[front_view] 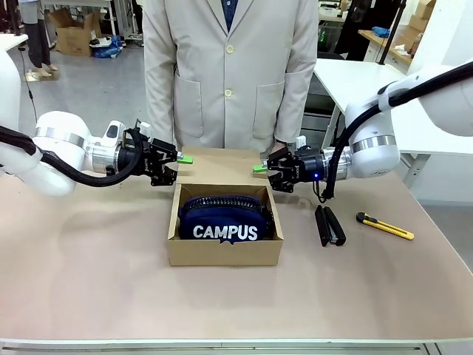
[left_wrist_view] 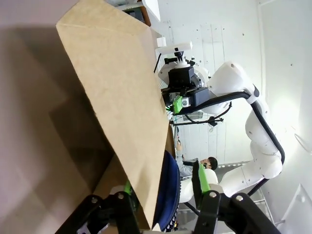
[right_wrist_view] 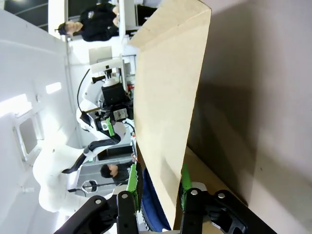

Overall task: Pack the item into the box.
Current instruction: Close the Mailer Box.

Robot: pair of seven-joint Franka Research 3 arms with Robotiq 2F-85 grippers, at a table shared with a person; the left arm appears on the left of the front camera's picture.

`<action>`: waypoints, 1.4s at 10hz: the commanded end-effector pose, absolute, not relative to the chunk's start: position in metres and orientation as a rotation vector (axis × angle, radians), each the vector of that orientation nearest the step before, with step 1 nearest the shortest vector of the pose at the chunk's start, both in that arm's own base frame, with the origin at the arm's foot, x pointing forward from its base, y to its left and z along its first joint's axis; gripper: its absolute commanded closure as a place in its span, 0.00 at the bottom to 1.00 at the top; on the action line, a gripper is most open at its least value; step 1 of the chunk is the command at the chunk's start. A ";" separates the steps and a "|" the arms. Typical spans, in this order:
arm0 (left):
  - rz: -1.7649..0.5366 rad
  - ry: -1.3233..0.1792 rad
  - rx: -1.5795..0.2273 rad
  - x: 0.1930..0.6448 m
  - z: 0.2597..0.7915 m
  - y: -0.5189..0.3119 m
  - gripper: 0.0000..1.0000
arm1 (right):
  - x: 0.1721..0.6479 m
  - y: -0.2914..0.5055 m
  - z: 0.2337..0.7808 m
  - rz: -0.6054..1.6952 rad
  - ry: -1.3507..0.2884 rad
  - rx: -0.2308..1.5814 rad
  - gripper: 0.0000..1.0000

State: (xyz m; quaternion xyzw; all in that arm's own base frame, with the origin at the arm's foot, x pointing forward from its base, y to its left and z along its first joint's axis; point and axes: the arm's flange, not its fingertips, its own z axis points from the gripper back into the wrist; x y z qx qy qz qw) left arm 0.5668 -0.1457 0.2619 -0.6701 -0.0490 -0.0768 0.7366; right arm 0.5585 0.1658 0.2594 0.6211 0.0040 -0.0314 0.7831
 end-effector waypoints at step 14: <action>-0.311 -0.280 -1.403 0.556 0.333 -0.155 0.44 | 0.523 0.152 0.340 0.100 -0.227 1.377 0.60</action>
